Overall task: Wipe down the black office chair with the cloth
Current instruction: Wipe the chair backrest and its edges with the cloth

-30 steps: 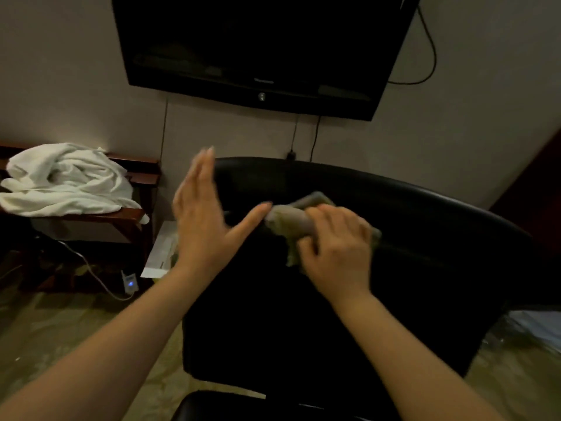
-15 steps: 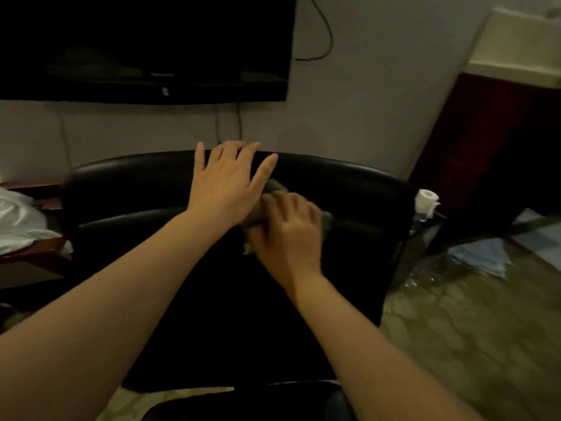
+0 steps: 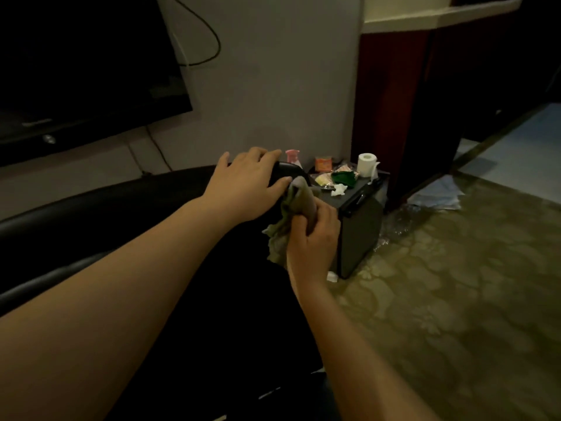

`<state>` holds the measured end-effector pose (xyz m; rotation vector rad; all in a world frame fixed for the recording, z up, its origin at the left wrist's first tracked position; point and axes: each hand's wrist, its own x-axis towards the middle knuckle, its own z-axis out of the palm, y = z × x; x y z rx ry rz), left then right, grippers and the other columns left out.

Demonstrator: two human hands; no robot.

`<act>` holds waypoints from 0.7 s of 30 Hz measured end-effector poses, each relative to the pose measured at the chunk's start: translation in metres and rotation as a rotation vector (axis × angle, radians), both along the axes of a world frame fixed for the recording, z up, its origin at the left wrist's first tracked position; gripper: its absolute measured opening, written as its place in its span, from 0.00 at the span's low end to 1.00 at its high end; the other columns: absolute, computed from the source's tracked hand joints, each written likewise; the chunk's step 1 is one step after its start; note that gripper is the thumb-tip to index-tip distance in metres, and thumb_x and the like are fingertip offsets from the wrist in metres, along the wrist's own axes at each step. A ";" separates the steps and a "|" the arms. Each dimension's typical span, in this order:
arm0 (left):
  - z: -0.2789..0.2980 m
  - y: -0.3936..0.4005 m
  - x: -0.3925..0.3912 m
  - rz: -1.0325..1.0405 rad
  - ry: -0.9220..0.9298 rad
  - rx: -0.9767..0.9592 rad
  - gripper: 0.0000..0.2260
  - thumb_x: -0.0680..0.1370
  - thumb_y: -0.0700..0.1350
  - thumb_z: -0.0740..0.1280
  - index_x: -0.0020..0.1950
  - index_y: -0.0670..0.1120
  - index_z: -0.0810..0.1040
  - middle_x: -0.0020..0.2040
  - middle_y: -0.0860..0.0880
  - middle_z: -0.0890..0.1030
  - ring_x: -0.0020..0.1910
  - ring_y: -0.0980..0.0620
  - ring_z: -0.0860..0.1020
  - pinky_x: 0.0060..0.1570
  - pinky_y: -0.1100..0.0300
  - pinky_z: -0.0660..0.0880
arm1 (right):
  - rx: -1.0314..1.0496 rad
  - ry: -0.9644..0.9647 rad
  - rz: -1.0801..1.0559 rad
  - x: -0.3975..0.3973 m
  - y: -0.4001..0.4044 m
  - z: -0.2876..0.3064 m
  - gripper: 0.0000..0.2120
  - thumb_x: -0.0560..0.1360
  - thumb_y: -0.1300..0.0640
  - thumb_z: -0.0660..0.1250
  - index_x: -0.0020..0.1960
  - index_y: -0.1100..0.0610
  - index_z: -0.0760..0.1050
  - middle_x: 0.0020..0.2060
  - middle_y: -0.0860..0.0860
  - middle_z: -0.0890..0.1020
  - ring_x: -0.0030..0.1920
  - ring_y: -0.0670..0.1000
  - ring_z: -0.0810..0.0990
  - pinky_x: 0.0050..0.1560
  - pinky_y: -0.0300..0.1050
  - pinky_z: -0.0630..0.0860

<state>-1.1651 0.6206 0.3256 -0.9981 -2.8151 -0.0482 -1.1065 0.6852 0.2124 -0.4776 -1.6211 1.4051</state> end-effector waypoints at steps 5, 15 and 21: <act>-0.017 0.020 -0.003 0.059 0.107 -0.027 0.24 0.78 0.58 0.52 0.70 0.49 0.61 0.69 0.45 0.67 0.68 0.43 0.63 0.68 0.46 0.55 | -0.356 -0.140 0.120 0.025 0.006 -0.053 0.07 0.76 0.58 0.57 0.48 0.48 0.71 0.52 0.54 0.76 0.54 0.54 0.75 0.57 0.53 0.73; -0.029 0.021 -0.001 0.183 0.190 0.013 0.22 0.78 0.57 0.52 0.66 0.45 0.65 0.65 0.42 0.69 0.66 0.41 0.64 0.68 0.45 0.53 | -0.083 -0.169 0.252 0.017 0.013 -0.022 0.10 0.72 0.53 0.56 0.46 0.54 0.75 0.41 0.48 0.74 0.45 0.50 0.74 0.45 0.44 0.69; -0.027 0.015 -0.004 0.168 0.176 0.011 0.22 0.79 0.56 0.52 0.67 0.45 0.65 0.65 0.42 0.69 0.66 0.41 0.64 0.68 0.46 0.53 | -0.057 -0.245 0.264 0.029 0.006 -0.055 0.05 0.76 0.60 0.59 0.48 0.52 0.72 0.43 0.45 0.73 0.46 0.46 0.72 0.45 0.35 0.67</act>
